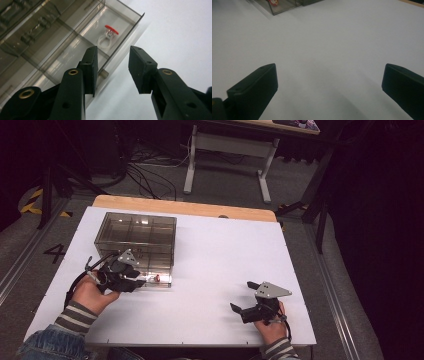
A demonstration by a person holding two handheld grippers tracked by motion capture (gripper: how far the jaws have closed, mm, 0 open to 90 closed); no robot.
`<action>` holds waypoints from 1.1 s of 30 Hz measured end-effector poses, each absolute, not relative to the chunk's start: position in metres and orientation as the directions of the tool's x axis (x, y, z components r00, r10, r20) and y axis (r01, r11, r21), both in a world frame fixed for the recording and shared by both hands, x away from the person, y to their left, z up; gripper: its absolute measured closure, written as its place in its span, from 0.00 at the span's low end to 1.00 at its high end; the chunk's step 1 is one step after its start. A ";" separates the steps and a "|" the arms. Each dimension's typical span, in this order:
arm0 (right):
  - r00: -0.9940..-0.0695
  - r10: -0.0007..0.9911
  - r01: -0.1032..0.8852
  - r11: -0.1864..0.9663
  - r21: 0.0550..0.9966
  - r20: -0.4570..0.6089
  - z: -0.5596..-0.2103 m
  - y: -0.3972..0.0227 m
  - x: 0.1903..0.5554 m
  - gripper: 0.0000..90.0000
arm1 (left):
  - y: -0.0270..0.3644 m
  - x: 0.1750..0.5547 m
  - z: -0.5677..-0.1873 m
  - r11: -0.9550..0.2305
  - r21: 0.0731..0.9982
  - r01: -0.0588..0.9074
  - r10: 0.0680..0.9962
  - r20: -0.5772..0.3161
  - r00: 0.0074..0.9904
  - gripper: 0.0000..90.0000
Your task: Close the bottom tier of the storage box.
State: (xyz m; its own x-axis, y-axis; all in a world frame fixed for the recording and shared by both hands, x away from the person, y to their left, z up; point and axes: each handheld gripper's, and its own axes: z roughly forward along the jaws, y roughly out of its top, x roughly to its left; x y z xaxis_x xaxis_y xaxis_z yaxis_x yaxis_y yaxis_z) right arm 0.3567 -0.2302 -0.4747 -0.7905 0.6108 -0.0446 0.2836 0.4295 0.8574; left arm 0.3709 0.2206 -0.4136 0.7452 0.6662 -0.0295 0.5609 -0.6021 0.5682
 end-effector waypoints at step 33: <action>-0.789 0.613 0.288 0.427 0.857 -0.040 -0.475 -0.230 0.357 0.01 | 0.255 0.356 -0.439 -0.585 0.478 0.656 0.725 -0.054 0.686 0.87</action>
State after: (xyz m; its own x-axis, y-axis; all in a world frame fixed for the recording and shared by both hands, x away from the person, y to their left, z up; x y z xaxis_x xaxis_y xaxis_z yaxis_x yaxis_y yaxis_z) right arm 0.3569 -0.2301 -0.4749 -0.7889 0.6132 -0.0400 0.2880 0.4265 0.8574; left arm 0.3560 0.2548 -0.4389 0.6864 0.7252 -0.0539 0.6555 -0.5850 0.4776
